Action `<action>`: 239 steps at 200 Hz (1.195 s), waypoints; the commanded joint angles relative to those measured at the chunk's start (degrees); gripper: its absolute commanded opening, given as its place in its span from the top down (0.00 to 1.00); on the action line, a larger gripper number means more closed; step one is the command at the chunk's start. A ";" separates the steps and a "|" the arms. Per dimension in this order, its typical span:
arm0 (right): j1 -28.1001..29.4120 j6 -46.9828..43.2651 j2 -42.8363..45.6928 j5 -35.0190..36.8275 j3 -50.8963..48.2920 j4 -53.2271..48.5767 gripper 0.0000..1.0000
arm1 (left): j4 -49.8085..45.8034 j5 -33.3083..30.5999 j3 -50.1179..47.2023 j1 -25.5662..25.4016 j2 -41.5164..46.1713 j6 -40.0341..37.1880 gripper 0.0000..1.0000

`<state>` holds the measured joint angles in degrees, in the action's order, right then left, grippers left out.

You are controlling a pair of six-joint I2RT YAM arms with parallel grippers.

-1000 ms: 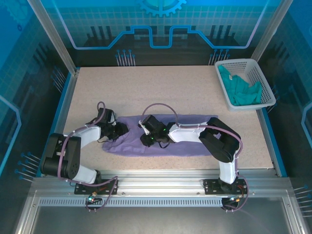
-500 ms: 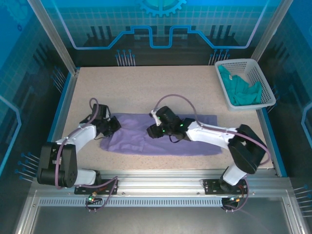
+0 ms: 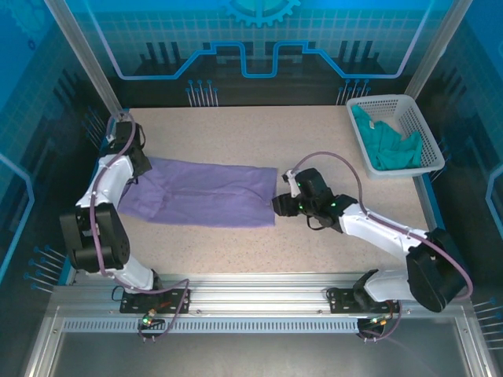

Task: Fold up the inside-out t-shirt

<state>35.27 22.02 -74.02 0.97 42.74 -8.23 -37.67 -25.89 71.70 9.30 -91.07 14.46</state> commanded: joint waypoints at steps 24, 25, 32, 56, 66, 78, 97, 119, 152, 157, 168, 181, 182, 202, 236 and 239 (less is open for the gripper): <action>-3.30 -2.00 2.50 -1.32 -1.80 -1.99 0.46 | -9.04 -4.11 5.23 -14.08 -1.22 -0.08 1.00; -3.38 -2.03 2.53 -1.32 -1.84 -2.07 0.46 | -9.19 -3.88 5.35 -14.24 -1.31 0.11 1.00; -3.69 -2.38 2.86 -1.17 -1.93 -2.52 0.46 | -10.57 -2.52 6.07 -16.45 -2.00 1.81 1.00; -5.07 -3.61 4.28 -0.81 -1.96 -4.19 0.46 | -12.16 5.03 7.05 -24.83 -3.86 10.05 1.00; -5.70 -4.17 4.84 -0.34 -1.87 -4.96 0.46 | -10.61 8.25 7.42 -28.96 -4.98 13.90 1.00; -6.62 -4.62 5.56 0.25 -1.93 -5.86 0.46 | -7.34 13.20 8.47 -33.68 -7.53 17.81 1.00; -8.15 -4.80 7.02 0.65 -2.34 -6.74 0.46 | -0.67 21.24 13.05 -40.06 -15.04 23.10 0.88; -9.07 -4.88 8.60 1.63 -2.99 -7.80 0.46 | 4.52 33.82 23.73 -43.74 -25.90 26.63 0.72; -9.16 -2.69 9.04 1.71 -4.76 -6.17 0.45 | 2.49 33.34 28.93 -43.50 -25.48 23.35 0.41; -9.14 -2.23 8.64 1.43 -4.87 -5.38 0.45 | 2.63 33.06 27.05 -42.86 -23.89 22.86 0.37; -8.99 -0.93 6.74 0.35 -4.87 -2.75 0.44 | 4.73 33.37 20.97 -40.94 -19.03 22.51 0.35; -8.61 0.51 2.19 -1.76 -3.28 0.49 0.42 | 9.46 34.66 10.85 -38.42 -11.79 23.16 0.31; -8.58 0.67 1.68 -1.85 -3.06 0.63 0.42 | 9.77 34.80 10.09 -38.23 -11.34 23.20 0.31; -6.90 2.14 -7.97 -2.61 3.66 2.51 0.39 | 16.56 37.00 -4.67 -35.53 -0.94 24.42 0.27; -10.91 7.56 -20.98 -5.16 13.84 4.48 0.35 | 29.80 42.71 -18.32 -36.92 1.77 28.12 0.26; -11.39 8.03 -22.09 -6.11 14.41 4.95 0.34 | 31.09 43.35 -18.75 -37.34 1.32 28.44 0.26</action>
<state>27.18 24.91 -90.41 -0.99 51.35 -7.68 -19.09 10.22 59.00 -25.30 -86.91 39.11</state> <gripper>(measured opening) 0.648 0.737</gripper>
